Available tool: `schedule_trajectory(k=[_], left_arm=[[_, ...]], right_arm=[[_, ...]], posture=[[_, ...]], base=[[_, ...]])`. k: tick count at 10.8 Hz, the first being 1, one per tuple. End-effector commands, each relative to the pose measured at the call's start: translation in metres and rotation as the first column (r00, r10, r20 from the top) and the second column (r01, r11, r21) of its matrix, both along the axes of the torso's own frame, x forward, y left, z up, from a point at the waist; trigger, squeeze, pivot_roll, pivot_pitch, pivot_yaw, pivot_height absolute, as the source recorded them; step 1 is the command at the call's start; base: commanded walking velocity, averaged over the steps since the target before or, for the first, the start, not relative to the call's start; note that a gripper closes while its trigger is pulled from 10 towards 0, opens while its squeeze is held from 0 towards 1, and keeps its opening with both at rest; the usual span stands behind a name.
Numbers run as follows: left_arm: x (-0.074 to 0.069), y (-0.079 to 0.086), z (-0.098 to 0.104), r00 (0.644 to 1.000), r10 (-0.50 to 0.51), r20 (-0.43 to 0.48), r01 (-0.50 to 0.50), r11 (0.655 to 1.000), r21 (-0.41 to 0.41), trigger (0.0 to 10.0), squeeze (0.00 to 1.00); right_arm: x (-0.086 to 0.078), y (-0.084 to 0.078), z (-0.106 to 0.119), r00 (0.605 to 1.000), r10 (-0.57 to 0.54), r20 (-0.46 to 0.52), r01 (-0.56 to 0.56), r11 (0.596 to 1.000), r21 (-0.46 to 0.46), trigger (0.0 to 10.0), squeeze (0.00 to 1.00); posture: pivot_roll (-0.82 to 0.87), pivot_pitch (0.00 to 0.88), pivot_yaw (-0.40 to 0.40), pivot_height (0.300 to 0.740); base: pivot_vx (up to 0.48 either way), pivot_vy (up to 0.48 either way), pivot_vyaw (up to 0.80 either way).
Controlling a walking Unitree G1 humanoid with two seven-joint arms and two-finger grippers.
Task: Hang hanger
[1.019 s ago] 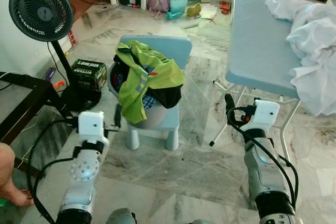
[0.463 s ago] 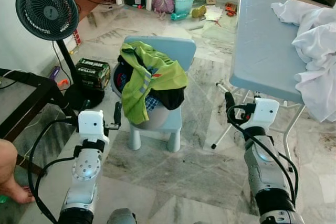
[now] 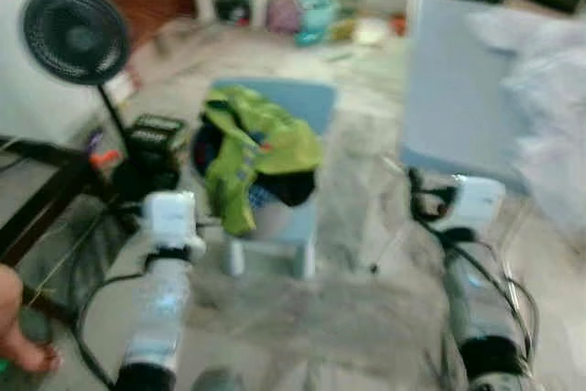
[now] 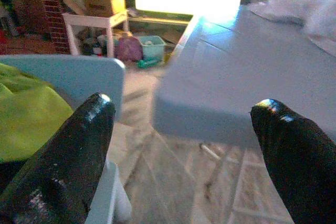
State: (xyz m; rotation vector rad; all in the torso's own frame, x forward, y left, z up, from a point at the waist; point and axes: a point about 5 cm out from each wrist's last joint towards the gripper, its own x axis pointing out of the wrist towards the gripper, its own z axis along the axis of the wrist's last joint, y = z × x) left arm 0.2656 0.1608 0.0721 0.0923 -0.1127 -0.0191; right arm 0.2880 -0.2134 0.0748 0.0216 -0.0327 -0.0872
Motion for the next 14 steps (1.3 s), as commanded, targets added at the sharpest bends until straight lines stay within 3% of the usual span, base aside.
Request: schedule_trajectory(k=[1,8,11,12,14], left_arm=[[-0.001,0.01,0.001,1.0,0.025,0.0,-0.025,0.999,0.021,10.0,0.0],[-0.003,0.01,-0.001,0.999,0.033,-0.006,-0.032,0.999,0.018,10.0,0.0],[-0.006,0.012,-0.008,0.996,0.073,-0.055,-0.071,0.997,0.024,10.0,0.0],[-0.009,0.018,-0.02,0.989,0.091,-0.12,-0.089,0.996,0.024,10.0,0.0],[-0.01,0.025,-0.02,0.986,0.113,-0.125,-0.111,0.993,0.025,10.0,0.0]], right_arm=[[0.004,0.01,0.004,1.0,0.024,0.02,-0.024,1.0,0.011,10.0,0.01],[0.003,0.015,0.005,0.998,0.062,0.029,-0.061,0.998,-0.03,10.0,0.01],[0.002,0.016,0.003,0.997,0.07,0.018,-0.069,0.997,-0.036,10.0,0.02],[0.002,0.017,0.004,0.996,0.083,0.02,-0.082,0.995,-0.048,10.0,0.01],[-0.002,0.017,0.004,0.995,0.104,0.012,-0.103,0.993,-0.06,10.0,0.02]], posture=[[0.09,0.082,-0.071,0.74],[0.09,0.092,-0.073,0.74],[0.09,0.101,-0.08,0.74],[0.09,0.113,-0.088,0.74],[0.08,0.135,-0.098,0.74]], base=[[0.48,0.0,0.0],[0.455,0.0,0.1],[0.082,0.0,0.0],[0.0,0.0,0.0],[0.0,0.0,0.0]])
